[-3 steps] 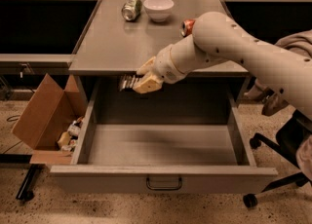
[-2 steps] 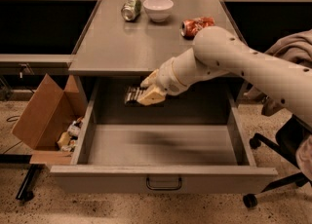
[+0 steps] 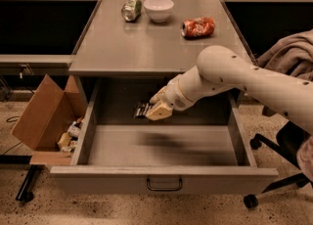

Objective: Place rxbar chocolate into top drawer

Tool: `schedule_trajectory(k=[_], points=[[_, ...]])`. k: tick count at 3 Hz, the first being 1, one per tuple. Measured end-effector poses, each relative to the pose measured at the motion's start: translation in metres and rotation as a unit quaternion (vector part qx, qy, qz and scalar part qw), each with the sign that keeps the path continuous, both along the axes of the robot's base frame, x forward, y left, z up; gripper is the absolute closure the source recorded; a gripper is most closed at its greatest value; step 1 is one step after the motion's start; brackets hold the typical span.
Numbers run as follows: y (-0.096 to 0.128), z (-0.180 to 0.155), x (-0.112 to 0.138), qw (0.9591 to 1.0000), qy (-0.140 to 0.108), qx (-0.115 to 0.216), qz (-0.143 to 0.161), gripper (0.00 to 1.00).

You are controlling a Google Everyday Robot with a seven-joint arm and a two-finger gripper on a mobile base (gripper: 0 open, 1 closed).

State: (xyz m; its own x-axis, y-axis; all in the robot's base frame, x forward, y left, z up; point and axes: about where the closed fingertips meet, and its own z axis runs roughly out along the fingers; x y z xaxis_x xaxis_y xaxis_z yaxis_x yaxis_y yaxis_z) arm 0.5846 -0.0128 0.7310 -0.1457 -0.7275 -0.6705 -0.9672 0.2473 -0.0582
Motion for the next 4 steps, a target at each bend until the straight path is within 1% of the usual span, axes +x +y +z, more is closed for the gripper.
schedule_trajectory(k=[1,2,3,4], points=[[-0.004,-0.021,-0.005,0.9996,0.027,-0.003,-0.009,1.00],[-0.007,-0.036,-0.006,0.9987,0.048,-0.003,-0.020,0.82],[-0.009,-0.041,-0.007,0.9981,0.054,-0.002,-0.029,0.58],[-0.009,-0.041,-0.007,0.9981,0.054,-0.002,-0.029,0.27]])
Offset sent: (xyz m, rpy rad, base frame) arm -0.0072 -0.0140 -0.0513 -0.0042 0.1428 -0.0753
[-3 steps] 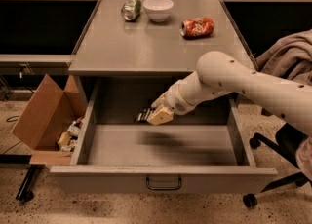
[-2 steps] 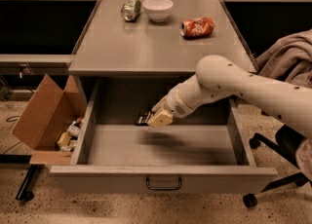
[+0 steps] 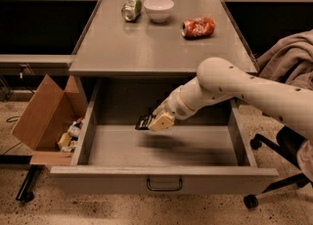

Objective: Place rxbar chocolate into top drawer

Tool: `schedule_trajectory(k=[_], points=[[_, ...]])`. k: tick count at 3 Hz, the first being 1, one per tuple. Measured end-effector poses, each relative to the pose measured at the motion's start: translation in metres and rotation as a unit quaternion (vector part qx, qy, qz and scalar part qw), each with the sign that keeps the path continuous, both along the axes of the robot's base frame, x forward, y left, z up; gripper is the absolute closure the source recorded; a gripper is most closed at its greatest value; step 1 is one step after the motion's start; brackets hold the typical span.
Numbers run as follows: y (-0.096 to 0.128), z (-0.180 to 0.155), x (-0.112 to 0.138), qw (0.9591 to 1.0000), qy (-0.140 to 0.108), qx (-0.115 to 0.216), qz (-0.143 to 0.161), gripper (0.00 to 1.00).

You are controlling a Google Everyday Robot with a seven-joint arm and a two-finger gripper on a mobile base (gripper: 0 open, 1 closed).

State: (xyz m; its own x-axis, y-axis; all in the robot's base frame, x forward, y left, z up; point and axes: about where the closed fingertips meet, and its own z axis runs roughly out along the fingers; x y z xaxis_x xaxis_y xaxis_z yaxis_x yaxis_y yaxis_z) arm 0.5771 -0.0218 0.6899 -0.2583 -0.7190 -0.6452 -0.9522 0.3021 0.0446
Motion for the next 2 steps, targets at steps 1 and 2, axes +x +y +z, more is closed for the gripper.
schedule_trajectory(k=[1,2], points=[[-0.004,-0.006,-0.003,1.0000,0.005,0.001,-0.002,0.00],[-0.015,-0.019,-0.008,0.9999,0.015,0.003,-0.007,0.00]])
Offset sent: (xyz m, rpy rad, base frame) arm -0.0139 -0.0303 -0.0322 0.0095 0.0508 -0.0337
